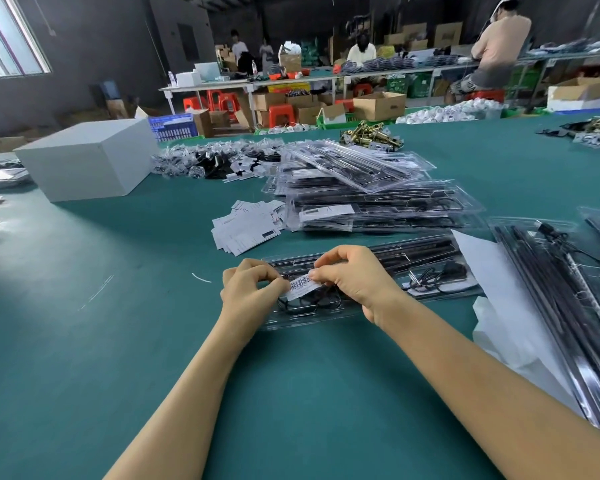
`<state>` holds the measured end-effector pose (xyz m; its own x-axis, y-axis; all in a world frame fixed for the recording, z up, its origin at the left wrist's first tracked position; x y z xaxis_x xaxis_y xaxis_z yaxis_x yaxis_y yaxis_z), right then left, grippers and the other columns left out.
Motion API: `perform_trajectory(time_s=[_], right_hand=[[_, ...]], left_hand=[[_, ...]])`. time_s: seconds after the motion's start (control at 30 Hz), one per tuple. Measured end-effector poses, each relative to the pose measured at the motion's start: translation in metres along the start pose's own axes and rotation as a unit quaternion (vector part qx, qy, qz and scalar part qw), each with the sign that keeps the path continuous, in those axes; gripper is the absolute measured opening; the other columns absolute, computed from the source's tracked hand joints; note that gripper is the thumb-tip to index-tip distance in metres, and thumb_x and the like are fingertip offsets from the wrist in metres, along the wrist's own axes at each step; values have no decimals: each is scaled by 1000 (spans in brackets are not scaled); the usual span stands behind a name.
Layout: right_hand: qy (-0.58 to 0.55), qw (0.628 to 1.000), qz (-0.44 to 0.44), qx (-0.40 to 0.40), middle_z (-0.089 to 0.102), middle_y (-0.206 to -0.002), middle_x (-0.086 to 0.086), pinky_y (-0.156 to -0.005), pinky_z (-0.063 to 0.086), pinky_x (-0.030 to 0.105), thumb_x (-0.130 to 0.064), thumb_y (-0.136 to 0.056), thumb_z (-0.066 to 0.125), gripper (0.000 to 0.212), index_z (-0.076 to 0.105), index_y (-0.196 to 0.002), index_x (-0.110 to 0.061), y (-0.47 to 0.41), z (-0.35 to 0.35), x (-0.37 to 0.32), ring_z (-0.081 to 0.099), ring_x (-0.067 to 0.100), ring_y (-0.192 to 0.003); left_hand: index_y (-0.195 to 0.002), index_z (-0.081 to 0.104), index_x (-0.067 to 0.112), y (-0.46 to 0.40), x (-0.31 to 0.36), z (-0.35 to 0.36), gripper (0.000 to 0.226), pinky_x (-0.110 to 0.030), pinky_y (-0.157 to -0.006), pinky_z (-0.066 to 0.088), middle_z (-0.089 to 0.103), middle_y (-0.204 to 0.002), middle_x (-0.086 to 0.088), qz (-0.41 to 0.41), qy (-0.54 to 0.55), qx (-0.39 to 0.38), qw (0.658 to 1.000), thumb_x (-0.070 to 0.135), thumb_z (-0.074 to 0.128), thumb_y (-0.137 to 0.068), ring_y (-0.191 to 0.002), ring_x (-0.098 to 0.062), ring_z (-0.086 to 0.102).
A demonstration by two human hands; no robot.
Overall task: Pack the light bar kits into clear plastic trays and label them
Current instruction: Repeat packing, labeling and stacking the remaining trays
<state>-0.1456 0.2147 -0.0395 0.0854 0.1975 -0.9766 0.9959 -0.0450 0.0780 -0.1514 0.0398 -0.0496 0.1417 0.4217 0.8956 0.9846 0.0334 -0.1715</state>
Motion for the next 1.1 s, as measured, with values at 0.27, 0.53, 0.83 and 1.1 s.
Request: perform_trajectory(time_s=[0.27,0.53,0.83,1.1], right_hand=[[72,996,-33,-31,68,-70,-6,-69,45,21,-12,-77,78,12,70,-72,-20,2,4,-3,60,6,-69],[129,989,-7,-79,63,-74,-3,-52,37,18,-20,-86,69,9,67,-78,-18,1,7,-4,49,8,-63],[204,977,-20,-64,64,-74,-4,-70,46,28,-21,-86,66,18,65,-67,-22,-2,10,0,55,9,-70],[249,966,-25,-57,63,-70,-8,-66,45,28,-22,-86,65,25,63,-61,-23,-2,9,-2,56,11,-70]], left_hand=[[-53,65,12,0,-2,-3,18,-41,-96,37,57,-87,16,-31,67,-8,997,26,59,-62,-115,-27,46],[-68,64,-3,-3,-5,2,24,-31,-93,32,56,-99,19,-25,45,-30,998,14,62,-84,-110,-5,35],[-71,67,0,-2,-3,2,15,1,-76,24,52,-112,11,-19,-6,-62,998,6,63,-84,-114,-8,28],[-74,68,-1,-5,-4,6,15,-23,-90,20,50,-112,12,-2,-40,-70,997,9,64,-85,-117,-10,27]])
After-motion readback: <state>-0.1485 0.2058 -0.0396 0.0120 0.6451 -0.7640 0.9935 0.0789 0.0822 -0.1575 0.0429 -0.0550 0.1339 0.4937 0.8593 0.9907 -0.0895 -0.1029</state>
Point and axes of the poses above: each hand's wrist, its own y-axis away from the middle knuckle, its own z-axis out of the palm, x = y × z, the point moved 7 cm from there along -y, towards the middle knuckle
